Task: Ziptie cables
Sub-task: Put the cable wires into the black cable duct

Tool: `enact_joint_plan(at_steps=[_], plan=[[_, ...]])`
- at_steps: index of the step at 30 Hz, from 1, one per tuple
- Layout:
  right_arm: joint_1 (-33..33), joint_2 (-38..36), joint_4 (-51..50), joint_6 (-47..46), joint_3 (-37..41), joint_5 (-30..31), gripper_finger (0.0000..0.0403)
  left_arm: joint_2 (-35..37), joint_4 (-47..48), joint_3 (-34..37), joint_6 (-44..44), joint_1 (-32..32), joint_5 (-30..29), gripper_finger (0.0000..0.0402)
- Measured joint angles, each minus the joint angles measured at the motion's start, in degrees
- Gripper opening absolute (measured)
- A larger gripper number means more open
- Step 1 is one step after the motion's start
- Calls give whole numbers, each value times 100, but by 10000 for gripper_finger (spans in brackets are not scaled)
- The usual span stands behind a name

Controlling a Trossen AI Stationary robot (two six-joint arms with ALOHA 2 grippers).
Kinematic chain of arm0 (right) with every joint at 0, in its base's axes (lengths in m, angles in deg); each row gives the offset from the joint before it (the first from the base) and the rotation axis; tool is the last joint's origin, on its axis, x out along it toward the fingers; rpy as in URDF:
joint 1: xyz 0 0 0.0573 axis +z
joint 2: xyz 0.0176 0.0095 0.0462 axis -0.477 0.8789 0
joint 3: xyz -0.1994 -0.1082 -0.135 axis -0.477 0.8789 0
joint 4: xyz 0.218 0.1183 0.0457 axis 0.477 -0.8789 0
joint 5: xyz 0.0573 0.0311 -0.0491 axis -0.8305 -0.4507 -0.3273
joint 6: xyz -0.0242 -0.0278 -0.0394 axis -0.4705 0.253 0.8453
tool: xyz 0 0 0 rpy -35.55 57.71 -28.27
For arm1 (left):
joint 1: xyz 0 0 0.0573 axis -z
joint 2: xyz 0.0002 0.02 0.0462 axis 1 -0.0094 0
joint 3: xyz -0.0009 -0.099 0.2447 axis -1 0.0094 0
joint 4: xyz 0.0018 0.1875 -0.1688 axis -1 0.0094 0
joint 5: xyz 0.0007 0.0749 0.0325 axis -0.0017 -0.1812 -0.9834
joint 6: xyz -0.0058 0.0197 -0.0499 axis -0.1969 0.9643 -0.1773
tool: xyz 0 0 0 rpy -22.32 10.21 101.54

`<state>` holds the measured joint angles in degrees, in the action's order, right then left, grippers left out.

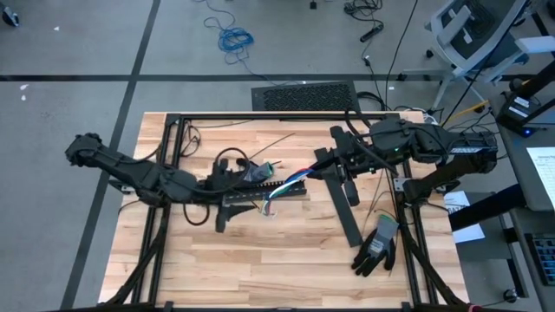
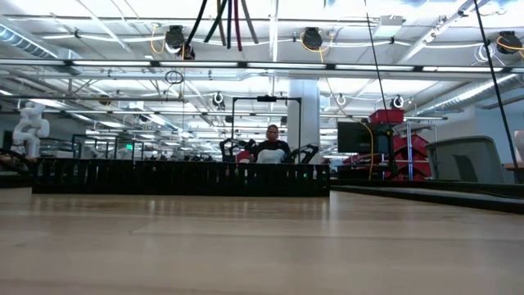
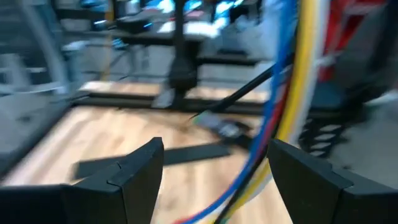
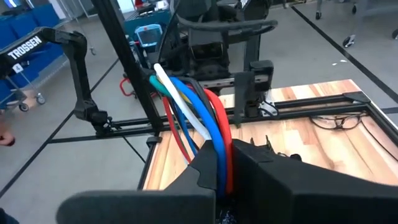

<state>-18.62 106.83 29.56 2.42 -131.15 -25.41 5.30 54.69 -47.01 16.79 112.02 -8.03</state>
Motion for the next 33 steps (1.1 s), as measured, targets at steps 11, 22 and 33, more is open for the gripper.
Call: enact_joint_plan(at_steps=[11, 22, 33], plan=[[0, 4, -121, 33, 0, 2, 0, -24, -1083, -4, -533, -108, 1074, 280], [0, 88, -4, 35, 0, 17, 0, -728, -2010, -3, -502, -755, 1766, 280], [-48, 133, 51, 145, 0, 91, 0, -815, -2188, -7, -1046, -845, 2645, 280]])
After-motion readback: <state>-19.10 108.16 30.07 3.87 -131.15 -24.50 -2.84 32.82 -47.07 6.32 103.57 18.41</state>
